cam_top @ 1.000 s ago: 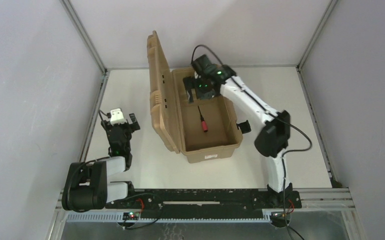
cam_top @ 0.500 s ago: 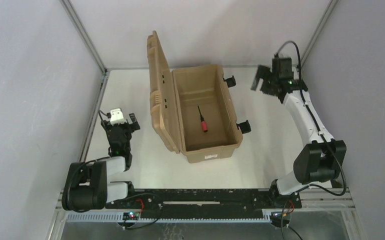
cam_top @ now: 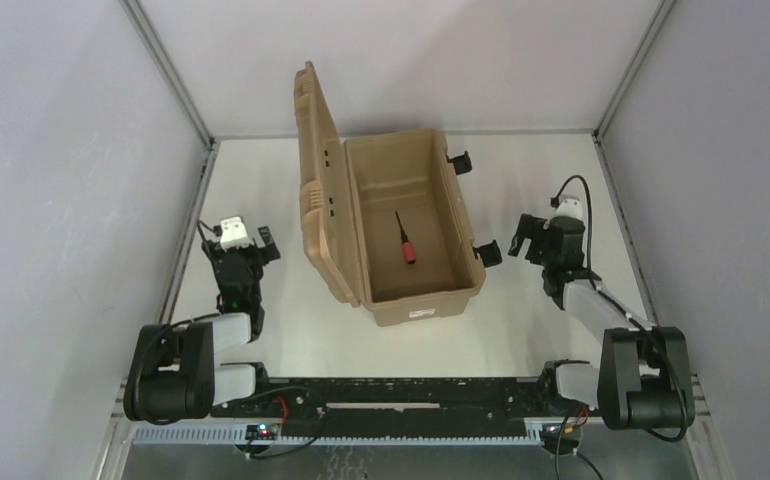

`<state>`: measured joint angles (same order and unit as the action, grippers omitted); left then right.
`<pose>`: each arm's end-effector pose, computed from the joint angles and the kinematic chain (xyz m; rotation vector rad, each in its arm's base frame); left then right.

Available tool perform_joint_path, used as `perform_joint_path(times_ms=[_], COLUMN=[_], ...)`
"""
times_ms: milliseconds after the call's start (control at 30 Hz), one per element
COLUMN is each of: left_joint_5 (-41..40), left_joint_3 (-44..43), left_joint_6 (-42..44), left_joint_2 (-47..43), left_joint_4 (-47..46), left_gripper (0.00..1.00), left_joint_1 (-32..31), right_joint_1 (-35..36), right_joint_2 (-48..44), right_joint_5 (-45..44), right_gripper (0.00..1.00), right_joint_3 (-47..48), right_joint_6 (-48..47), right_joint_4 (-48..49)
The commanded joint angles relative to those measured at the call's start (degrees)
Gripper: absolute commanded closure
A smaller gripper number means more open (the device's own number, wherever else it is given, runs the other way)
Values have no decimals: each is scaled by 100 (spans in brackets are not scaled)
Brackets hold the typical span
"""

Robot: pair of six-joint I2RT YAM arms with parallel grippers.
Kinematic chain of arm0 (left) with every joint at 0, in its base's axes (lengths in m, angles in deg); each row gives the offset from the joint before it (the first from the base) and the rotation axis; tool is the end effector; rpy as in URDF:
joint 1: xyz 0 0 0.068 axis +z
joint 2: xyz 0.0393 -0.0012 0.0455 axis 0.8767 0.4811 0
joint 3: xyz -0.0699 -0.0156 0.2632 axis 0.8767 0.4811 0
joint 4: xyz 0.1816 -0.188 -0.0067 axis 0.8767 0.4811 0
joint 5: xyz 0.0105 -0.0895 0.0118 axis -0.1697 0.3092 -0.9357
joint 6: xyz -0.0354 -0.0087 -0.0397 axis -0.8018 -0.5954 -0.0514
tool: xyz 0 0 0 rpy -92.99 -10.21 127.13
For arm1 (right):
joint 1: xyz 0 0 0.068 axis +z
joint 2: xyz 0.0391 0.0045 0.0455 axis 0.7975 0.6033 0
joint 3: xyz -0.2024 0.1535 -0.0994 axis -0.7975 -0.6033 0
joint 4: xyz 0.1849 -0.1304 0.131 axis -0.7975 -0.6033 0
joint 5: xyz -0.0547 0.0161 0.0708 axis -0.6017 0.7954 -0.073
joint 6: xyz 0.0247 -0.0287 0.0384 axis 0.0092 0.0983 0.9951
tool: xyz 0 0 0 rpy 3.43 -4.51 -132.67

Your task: Put the screwdriver in the bin

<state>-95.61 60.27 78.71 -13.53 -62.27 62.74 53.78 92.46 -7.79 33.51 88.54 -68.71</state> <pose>0.2147 0.0142 0.1668 -0.2219 1.6469 0.2082 0.2460 0.0013 0.1846 0.1930 2.1449 0.0258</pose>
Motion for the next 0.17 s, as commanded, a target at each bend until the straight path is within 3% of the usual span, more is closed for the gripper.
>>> perform_joint_path(times_ms=[0,133], left_joint_5=[-67,-68], left_joint_3=[-111,-117], left_joint_6=[44,44], left_joint_2=[30,39], left_joint_4=[-383,-378], left_gripper=[0,0], left_joint_1=[-18,-24], right_joint_1=[8,8], right_joint_2=[-240,-250], right_joint_5=[28,88], right_gripper=[0,0], right_joint_3=[-273,-455], right_joint_6=[-273,-275], right_joint_4=[1547,1766])
